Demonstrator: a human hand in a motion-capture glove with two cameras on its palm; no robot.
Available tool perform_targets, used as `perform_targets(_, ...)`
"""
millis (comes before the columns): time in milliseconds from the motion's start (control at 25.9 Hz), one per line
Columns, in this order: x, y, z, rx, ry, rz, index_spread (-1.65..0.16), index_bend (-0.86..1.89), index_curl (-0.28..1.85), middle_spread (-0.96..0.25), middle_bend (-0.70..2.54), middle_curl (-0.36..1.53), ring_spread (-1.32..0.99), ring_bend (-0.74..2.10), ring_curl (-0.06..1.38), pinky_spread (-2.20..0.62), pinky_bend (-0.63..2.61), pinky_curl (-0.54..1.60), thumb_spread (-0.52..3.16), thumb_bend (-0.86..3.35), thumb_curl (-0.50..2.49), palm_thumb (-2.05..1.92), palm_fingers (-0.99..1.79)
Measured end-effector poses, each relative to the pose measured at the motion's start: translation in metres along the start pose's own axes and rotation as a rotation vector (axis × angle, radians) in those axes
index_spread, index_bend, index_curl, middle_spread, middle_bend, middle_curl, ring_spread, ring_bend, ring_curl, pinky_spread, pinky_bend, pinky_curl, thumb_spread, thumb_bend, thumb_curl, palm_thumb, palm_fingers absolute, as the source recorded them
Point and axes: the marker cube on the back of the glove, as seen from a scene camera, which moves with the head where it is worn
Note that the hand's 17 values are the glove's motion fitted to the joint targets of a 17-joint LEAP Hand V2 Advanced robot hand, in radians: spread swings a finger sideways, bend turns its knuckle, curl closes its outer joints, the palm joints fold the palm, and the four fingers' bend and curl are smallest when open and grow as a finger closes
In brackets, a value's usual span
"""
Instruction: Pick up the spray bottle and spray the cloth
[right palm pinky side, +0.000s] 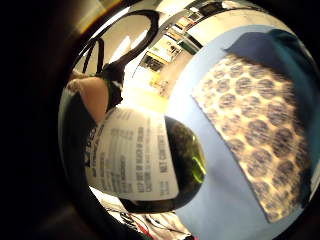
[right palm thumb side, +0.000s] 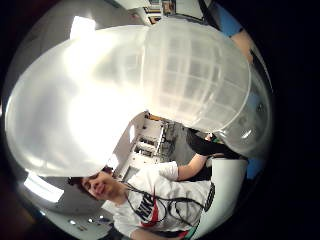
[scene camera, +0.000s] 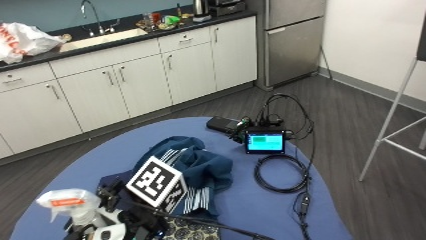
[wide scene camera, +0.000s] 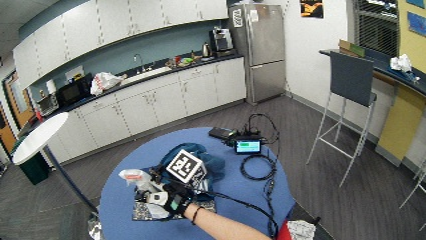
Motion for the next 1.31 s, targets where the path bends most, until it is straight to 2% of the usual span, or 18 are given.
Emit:
perform_targets(193,0.007,-0.022,0.040,0.007,-0.052,-0.024,-0.26,0.16,0.32,-0.09,0.36,0.43,-0.10,0.48,0.37,-0.01,0.40,0.31,0.89,-0.02,0.57,0.95,1.04)
perform_targets(540,0.018,-0.027,0.053,-0.003,0.013,-0.023,-0.27,0.13,0.32,-0.09,0.32,0.42,-0.10,0.43,0.37,0.00,0.35,0.30,0.96,-0.02,0.54,0.95,1.06)
perform_targets(811,0.041,-0.008,0.040,-0.048,0.070,0.027,-0.27,0.13,0.32,-0.10,0.30,0.42,-0.11,0.40,0.37,0.00,0.32,0.30,0.96,-0.02,0.53,0.96,1.06)
perform_targets(927,0.050,0.015,0.036,-0.112,0.105,0.055,-0.30,0.13,0.32,-0.11,0.28,0.42,-0.10,0.33,0.36,0.03,0.31,0.30,0.96,-0.02,0.53,0.96,0.88)
perform_targets(1081,0.043,0.045,0.014,-0.148,0.230,-0.004,-0.31,0.04,0.28,-0.09,0.27,0.42,-0.08,0.30,0.37,0.05,0.40,0.33,0.96,-0.02,0.52,0.96,0.73)
perform_targets(1313,0.049,0.047,0.002,-0.091,0.457,-0.091,-0.32,0.09,0.25,-0.09,0.29,0.42,-0.08,0.31,0.34,0.07,0.40,0.31,0.97,-0.03,0.51,0.94,0.79)
